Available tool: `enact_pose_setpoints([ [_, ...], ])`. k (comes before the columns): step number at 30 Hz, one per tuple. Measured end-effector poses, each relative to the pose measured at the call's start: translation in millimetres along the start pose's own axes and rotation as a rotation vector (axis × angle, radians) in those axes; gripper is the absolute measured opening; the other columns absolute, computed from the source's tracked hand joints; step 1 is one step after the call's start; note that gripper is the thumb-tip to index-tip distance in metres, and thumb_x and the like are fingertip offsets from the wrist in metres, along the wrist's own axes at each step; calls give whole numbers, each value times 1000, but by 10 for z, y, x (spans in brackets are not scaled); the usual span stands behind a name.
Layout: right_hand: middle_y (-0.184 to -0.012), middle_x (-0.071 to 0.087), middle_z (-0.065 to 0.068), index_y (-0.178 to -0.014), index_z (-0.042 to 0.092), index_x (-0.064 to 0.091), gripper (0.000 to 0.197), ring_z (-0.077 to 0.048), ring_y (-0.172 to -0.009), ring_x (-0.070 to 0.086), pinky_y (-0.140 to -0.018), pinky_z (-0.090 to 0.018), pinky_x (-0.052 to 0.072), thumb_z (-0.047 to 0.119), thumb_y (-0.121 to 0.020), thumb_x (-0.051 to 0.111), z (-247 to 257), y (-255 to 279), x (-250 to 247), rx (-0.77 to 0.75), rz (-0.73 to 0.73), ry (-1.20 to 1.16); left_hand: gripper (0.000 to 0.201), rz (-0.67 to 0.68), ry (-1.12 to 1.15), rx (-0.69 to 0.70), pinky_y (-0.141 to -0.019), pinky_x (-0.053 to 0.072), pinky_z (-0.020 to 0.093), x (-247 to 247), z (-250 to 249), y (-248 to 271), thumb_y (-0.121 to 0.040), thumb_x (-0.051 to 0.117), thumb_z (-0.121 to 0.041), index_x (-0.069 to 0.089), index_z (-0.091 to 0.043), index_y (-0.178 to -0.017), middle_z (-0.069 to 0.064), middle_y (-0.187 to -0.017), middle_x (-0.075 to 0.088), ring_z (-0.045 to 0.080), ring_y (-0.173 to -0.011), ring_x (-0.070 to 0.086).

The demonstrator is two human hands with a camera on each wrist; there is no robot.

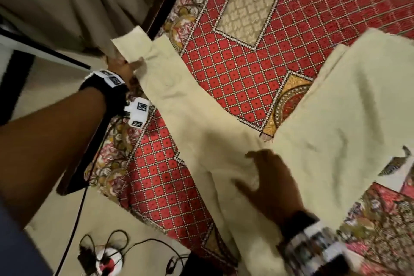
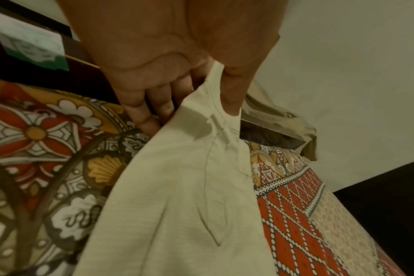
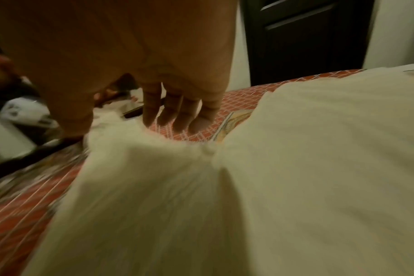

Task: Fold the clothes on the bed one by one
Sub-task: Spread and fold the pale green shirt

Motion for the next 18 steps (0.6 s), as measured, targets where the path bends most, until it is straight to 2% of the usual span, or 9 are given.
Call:
enact_pose_setpoints([
  [2, -111, 58, 0, -118, 21, 57, 65, -25, -91, 57, -72, -43, 51, 68, -75, 68, 215, 515, 508, 47, 183, 83, 47, 1, 61, 6, -107, 42, 30, -5, 26, 59, -93, 68, -23, 58, -3, -135, 9, -135, 59, 25, -124, 57],
  [4, -107, 56, 0, -116, 19, 55, 65, -25, -87, 56, -68, -41, 50, 67, -74, 68, 228, 747, 906, 91, 155, 89, 47, -19, 91, -15, -108, 44, 33, 49, 76, 58, -91, 70, -24, 60, -3, -132, 13, -132, 62, 28, -123, 59],
  [7, -106, 60, -4, -116, 16, 56, 61, -30, -86, 58, -67, -43, 51, 57, -73, 72, 129, 783, 1193, 185, 133, 134, 41, -91, 25, 15, -94, 39, 10, 104, 7, 96, -98, 62, -23, 58, 1, -132, 15, -133, 60, 22, -124, 55],
  [8, -104, 62, -6, -115, 16, 56, 58, -31, -84, 60, -66, -43, 51, 52, -74, 74, 132, 797, 1272, 161, 141, 134, 39, -94, -1, 39, -93, 38, 9, 122, 40, 40, -100, 58, -26, 59, 1, -130, 15, -131, 61, 22, -123, 55],
  [10, -94, 65, -6, -111, 16, 52, 46, -32, -77, 62, -61, -43, 51, 35, -74, 73, 86, 800, 1357, 145, 98, 146, 43, -103, -93, 11, -94, 41, 22, 97, 58, -31, -101, 53, -39, 63, -2, -120, 21, -123, 65, 29, -117, 59],
  [12, -85, 67, -4, -106, 20, 50, 32, -32, -71, 63, -57, -41, 52, 26, -77, 61, 35, 801, 1377, 127, 41, 126, 44, -91, -160, -16, -91, 41, 30, 73, 15, -46, -101, 49, -44, 65, -5, -111, 21, -113, 65, 31, -108, 59],
  [14, -85, 68, 0, -106, 24, 53, 26, -31, -72, 64, -59, -41, 52, 34, -81, 52, 7, 798, 1370, 132, 27, 115, 48, -111, -162, -30, -93, 41, 31, 31, -14, -77, -99, 49, -49, 66, -8, -116, 18, -120, 65, 33, -114, 58],
  [16, -94, 68, 3, -110, 24, 62, 42, -28, -83, 63, -67, -41, 53, 55, -83, 56, 32, 748, 1388, 181, 56, 97, 51, -115, -172, -60, -97, 39, 30, -2, -16, -95, -98, 49, -53, 65, -11, -123, 13, -127, 64, 33, -121, 56],
  [18, -98, 68, 2, -112, 19, 65, 55, -27, -87, 64, -67, -39, 54, 63, -80, 59, 48, 626, 1422, 253, 70, 111, 47, -92, -125, -93, -100, 38, 29, -3, 32, -120, -96, 50, -56, 66, -16, -117, 8, -120, 65, 30, -122, 56],
])
Point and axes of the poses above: each hand's wrist, its own y-axis away from the middle knuckle, its own x-axis out of the palm, z = x × y, the point moved 2 cm from there along -y, towards the middle knuckle
